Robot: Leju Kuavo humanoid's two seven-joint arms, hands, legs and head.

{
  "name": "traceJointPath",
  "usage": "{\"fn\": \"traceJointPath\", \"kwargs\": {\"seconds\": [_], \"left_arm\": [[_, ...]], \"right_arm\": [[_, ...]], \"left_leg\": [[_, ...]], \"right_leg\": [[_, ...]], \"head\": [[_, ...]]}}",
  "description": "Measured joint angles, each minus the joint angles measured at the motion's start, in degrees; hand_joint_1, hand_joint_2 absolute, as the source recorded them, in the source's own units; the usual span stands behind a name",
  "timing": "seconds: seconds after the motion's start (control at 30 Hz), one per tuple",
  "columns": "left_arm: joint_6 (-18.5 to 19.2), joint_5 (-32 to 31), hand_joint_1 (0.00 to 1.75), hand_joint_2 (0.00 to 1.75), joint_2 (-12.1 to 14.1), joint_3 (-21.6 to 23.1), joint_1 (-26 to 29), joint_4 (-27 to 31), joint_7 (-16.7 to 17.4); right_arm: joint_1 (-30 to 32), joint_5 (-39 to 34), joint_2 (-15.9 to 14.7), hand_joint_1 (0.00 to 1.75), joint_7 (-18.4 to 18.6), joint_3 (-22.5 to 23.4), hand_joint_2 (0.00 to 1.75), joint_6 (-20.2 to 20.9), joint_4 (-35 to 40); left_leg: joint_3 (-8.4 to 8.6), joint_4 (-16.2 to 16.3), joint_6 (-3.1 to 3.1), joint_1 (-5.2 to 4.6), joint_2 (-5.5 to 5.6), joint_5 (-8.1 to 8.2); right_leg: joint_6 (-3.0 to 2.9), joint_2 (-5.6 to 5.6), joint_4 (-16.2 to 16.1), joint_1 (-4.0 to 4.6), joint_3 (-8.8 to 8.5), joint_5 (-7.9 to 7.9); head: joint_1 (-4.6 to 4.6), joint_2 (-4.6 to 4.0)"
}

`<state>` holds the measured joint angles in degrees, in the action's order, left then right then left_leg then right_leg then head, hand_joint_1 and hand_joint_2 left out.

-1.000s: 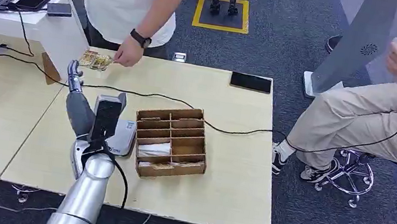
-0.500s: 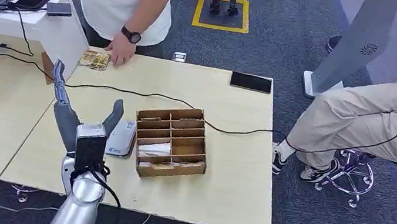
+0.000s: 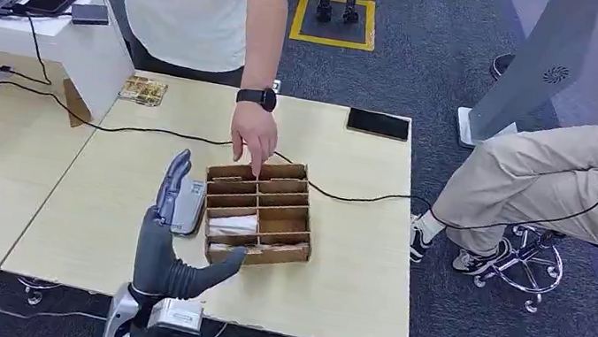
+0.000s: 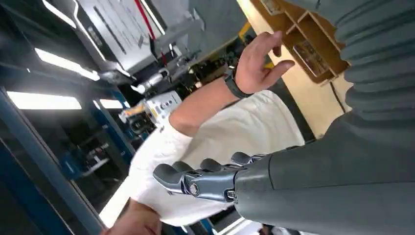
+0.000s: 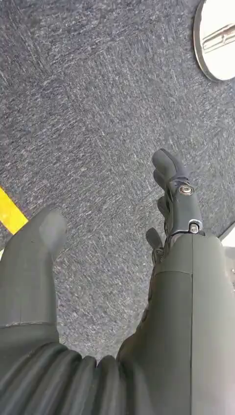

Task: Pass the card to the sensor for recognition and then transmit it.

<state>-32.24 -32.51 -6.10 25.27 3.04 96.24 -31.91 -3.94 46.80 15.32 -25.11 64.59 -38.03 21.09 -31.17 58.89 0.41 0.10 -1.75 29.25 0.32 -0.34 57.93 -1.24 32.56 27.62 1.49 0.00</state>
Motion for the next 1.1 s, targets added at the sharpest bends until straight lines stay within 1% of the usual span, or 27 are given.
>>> {"fn": "traceJointPath", "kwargs": {"seconds": [0.07,0.17,0.3,0.33,0.43,0.57,0.67,0.7,0.83,0.97,1.07,1.1], "left_arm": [[0.13,-2.69,0.0,1.75,0.76,1.09,0.04,0.0,0.81],[-0.35,-8.57,0.0,1.75,1.74,2.57,0.06,-0.02,2.64],[-3.41,-21.76,0.0,1.75,3.62,4.61,-0.53,-1.25,6.98],[-4.08,-24.24,0.0,1.75,4.02,5.13,-0.77,-1.9,7.91],[-6.17,-33.47,0.0,1.75,5.11,6.77,-1.73,-3.91,12.22],[-7.04,-43.54,0.0,1.75,6.21,8.69,-3.07,-6.36,17.48],[-7.1,-49.36,0.0,1.75,6.53,9.37,-3.66,-7.67,20.2],[-7.1,-51.57,0.0,1.75,6.71,9.74,-3.89,-8.28,21.59],[-7.13,-53.0,0.0,1.75,6.93,10.56,-4.63,-9.95,24.31],[-7.13,-53.22,0.0,1.75,6.97,11.52,-5.59,-11.78,28.07],[-7.13,-53.24,0.0,1.75,7.06,12.02,-6.55,-14.6,31.52],[-7.13,-53.24,0.0,1.75,7.12,12.24,-7.14,-15.41,33.52]], "right_arm": [[-0.02,0.15,-0.02,0.0,0.0,0.04,1.75,0.0,0.0],[0.0,0.17,-0.07,0.0,0.0,0.15,1.75,0.0,-0.02],[-0.01,0.33,-0.17,0.0,-0.41,0.15,1.75,0.0,-0.17],[-0.02,0.35,-0.24,0.0,-0.48,0.15,1.75,0.0,-0.31],[-0.03,0.98,-0.35,0.0,-0.37,0.15,1.75,0.02,-0.55],[-0.07,1.46,-0.35,0.0,0.53,0.15,1.75,0.04,-0.61],[-0.07,2.21,-0.35,0.0,0.96,0.11,1.75,0.07,-0.63],[-0.08,2.36,-0.35,0.0,1.03,0.07,1.75,0.09,-0.63],[-0.09,2.34,-0.35,0.0,1.09,-0.24,1.75,0.09,-0.66],[-0.11,2.23,-0.35,0.0,1.01,-0.33,1.75,0.09,-0.9],[-0.1,2.16,-0.35,0.0,1.03,-0.35,1.75,0.09,-0.96],[-0.1,2.03,-0.35,0.0,1.16,-0.35,1.75,0.09,-0.96]], "left_leg": [[0.01,0.0,0.0,0.0,0.0,0.0],[0.01,0.0,0.0,0.0,0.0,0.0],[0.01,0.0,0.0,0.0,0.0,0.0],[0.01,0.0,0.0,0.0,0.0,0.0],[0.01,0.0,0.0,0.0,0.0,0.0],[0.02,0.0,0.0,0.0,0.0,0.0],[0.02,0.0,0.0,0.0,-0.01,0.0],[0.01,0.0,0.0,0.0,0.0,0.0],[0.01,0.0,0.01,0.0,-0.01,0.0],[0.01,0.0,0.01,0.0,0.0,0.0],[0.03,0.0,0.0,0.0,-0.01,0.0],[0.02,0.0,0.01,0.0,0.0,-0.01]], "right_leg": [[0.0,0.01,0.0,0.0,0.0,0.0],[0.0,0.01,0.0,0.0,0.0,0.0],[0.0,0.01,0.0,0.0,0.0,0.0],[0.0,0.01,0.0,0.0,0.01,0.0],[0.0,0.01,0.0,0.0,0.0,0.0],[0.0,0.01,0.0,0.0,0.0,0.0],[0.0,0.01,0.0,0.0,0.0,0.0],[0.0,0.01,0.0,0.0,0.0,0.0],[0.0,0.01,0.0,0.0,0.0,0.0],[0.0,0.01,0.0,0.0,0.0,0.0],[0.0,0.01,0.0,0.0,0.01,0.0],[0.0,0.01,0.0,0.0,0.0,0.0]], "head": [[0.0,0.0],[0.0,0.0],[0.0,0.0],[0.0,0.0],[0.0,0.0],[0.02,0.0],[0.02,0.0],[0.02,0.0],[0.02,0.0],[0.02,0.0],[0.02,-0.02],[0.02,0.0]]}}
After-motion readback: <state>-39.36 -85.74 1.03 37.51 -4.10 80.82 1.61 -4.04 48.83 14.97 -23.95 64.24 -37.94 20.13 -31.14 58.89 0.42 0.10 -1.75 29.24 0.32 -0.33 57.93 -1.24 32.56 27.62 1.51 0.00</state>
